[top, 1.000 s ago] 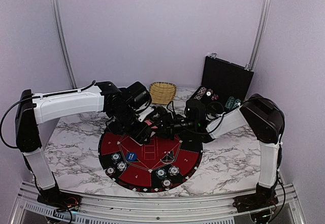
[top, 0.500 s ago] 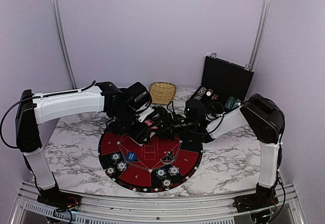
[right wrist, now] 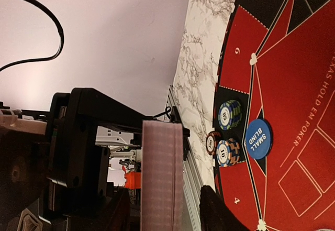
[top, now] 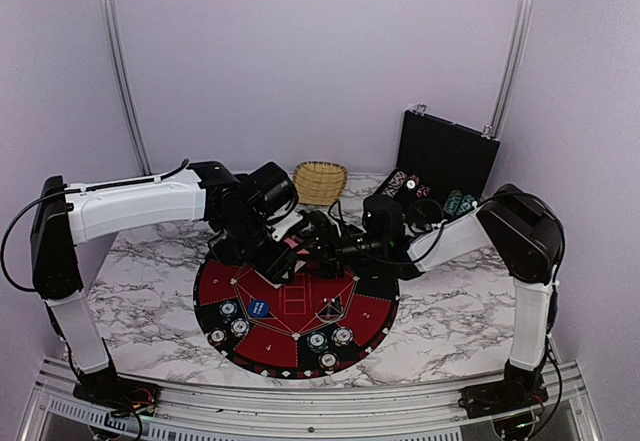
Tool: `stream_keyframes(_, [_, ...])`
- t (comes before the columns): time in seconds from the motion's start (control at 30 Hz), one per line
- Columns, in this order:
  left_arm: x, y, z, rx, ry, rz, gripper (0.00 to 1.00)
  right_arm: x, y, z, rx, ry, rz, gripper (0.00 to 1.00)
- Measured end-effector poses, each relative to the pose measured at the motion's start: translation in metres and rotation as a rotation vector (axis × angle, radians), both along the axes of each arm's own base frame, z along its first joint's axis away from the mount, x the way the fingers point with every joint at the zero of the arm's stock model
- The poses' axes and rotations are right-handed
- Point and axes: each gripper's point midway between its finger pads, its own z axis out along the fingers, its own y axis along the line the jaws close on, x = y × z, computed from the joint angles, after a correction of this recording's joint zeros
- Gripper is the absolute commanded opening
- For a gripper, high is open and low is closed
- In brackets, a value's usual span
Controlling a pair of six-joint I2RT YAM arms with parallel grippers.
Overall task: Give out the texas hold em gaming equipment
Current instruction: Pass from the right arm to the left, then pick up the poker card from the face-down deck piles.
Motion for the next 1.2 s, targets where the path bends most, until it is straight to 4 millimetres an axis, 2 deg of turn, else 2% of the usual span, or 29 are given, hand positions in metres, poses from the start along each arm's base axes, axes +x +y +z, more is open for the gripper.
stream_keyframes(0.27, [-0.001,0.001,-0.002,-0.002,0.013,0.001,0.58,0.001,0.0,0.004,-0.014,-0.035,-0.005,0.51])
stream_keyframes(0.73, [-0.004,0.003,-0.006,-0.001,0.034,-0.001,0.58,0.008,0.001,-0.006,-0.085,-0.086,-0.016,0.52])
stream_keyframes(1.0, [-0.004,0.004,-0.006,-0.004,0.04,0.001,0.58,0.01,0.004,-0.003,-0.094,-0.121,-0.009,0.49])
stream_keyframes(1.2, [-0.003,0.004,-0.006,-0.005,0.042,0.004,0.58,0.008,0.004,-0.008,-0.116,-0.127,-0.003,0.47])
